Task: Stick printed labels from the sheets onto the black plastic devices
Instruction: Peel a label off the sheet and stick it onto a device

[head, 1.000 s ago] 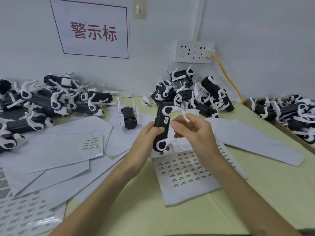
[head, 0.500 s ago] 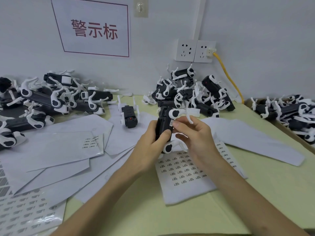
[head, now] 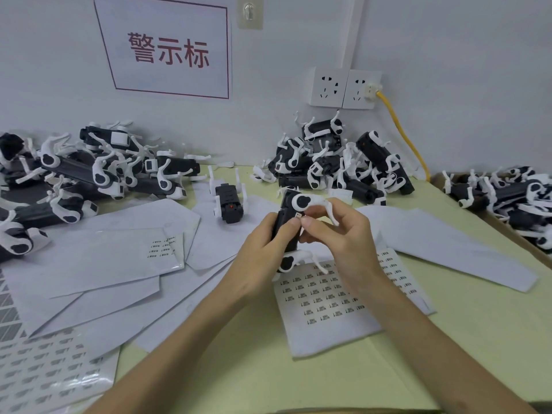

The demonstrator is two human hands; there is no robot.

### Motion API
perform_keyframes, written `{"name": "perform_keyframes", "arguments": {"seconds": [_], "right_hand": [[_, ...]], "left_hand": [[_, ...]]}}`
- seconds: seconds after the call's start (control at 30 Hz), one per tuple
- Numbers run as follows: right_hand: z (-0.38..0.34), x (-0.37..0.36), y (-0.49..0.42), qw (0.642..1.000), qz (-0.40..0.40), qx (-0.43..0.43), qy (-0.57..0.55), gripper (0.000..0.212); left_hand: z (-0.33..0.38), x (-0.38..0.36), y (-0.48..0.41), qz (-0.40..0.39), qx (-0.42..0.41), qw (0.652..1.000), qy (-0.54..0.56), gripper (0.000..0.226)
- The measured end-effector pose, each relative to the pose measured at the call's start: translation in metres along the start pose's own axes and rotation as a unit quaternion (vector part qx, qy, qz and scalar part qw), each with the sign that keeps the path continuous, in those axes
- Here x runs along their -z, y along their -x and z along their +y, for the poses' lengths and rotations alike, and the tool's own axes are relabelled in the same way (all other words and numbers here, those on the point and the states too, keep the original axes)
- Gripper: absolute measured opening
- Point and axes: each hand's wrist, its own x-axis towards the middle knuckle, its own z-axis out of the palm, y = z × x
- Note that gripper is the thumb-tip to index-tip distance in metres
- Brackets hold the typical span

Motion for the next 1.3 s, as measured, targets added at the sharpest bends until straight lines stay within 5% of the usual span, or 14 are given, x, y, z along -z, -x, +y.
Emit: {"name": "perform_keyframes", "arguments": {"seconds": [0.23,1.03,1.3], "right_hand": [[0.0004,-0.0010,0.0007,0.998,0.027,0.034,0.056,0.019],[0.0034,-0.0028,0.0017,0.996,-0.016,0.018,0.084,0.030],[0.0093,-0.0002,0.0006,0.998,0.001,0.021,0.063,0.014]], "left_hand": [[-0.0004,-0.0018,-0.0002,-0.019,0.020,0.999,-0.032,0.061],[-0.0034,0.0007,0.0010,-0.041,0.050,0.998,-0.022,0.053],[-0.0083,-0.0017,0.0004,-0.024,-0.012,0.997,-0.076,0.035]]}}
